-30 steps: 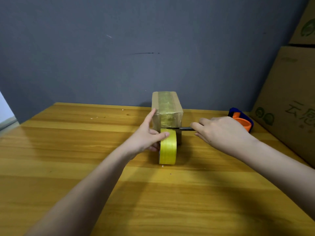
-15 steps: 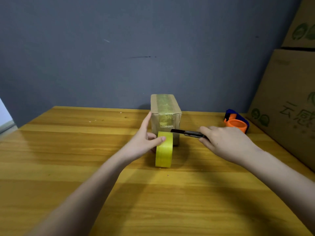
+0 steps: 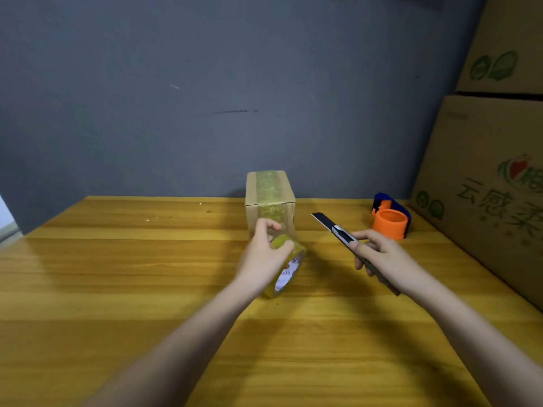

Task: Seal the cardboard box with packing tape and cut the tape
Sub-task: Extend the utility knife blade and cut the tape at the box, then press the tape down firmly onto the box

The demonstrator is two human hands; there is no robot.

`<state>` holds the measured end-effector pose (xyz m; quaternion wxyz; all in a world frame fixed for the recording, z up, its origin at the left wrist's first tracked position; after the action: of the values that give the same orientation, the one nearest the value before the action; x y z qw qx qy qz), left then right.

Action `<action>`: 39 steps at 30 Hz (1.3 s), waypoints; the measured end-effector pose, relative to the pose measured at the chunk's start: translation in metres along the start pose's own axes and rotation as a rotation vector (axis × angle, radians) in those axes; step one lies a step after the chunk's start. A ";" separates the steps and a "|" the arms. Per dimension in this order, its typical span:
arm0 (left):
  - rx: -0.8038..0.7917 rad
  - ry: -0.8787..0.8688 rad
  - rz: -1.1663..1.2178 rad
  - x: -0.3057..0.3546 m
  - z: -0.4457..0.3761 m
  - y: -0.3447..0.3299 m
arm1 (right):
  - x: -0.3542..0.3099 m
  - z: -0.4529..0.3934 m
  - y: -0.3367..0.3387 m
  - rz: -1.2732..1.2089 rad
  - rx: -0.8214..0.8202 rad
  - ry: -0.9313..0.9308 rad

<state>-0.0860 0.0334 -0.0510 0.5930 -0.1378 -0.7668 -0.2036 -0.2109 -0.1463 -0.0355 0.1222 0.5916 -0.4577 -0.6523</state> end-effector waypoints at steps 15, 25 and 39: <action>-0.187 -0.540 -0.909 0.013 0.015 -0.124 | 0.082 -0.002 -0.007 0.588 0.177 -0.328; -0.130 -0.600 -1.053 -0.011 0.015 -0.163 | 0.083 0.002 -0.010 0.861 0.278 -0.266; -0.175 -0.353 -1.009 -0.018 -0.004 -0.188 | 0.087 0.009 -0.008 0.818 0.288 -0.340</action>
<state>-0.1631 -0.1333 -0.0955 0.2698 0.1667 -0.8059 -0.4999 -0.2389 -0.1990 -0.0994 0.2094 0.2581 -0.7528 -0.5682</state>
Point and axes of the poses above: each hand's wrist, its own z-axis away from the middle knuckle, its own y-axis out of the back of the hand, x = y × z, the point moved 5 cm from there along -z, towards the middle knuckle, and after that the axes turned 13 degrees about z, right-handed, at the moved point
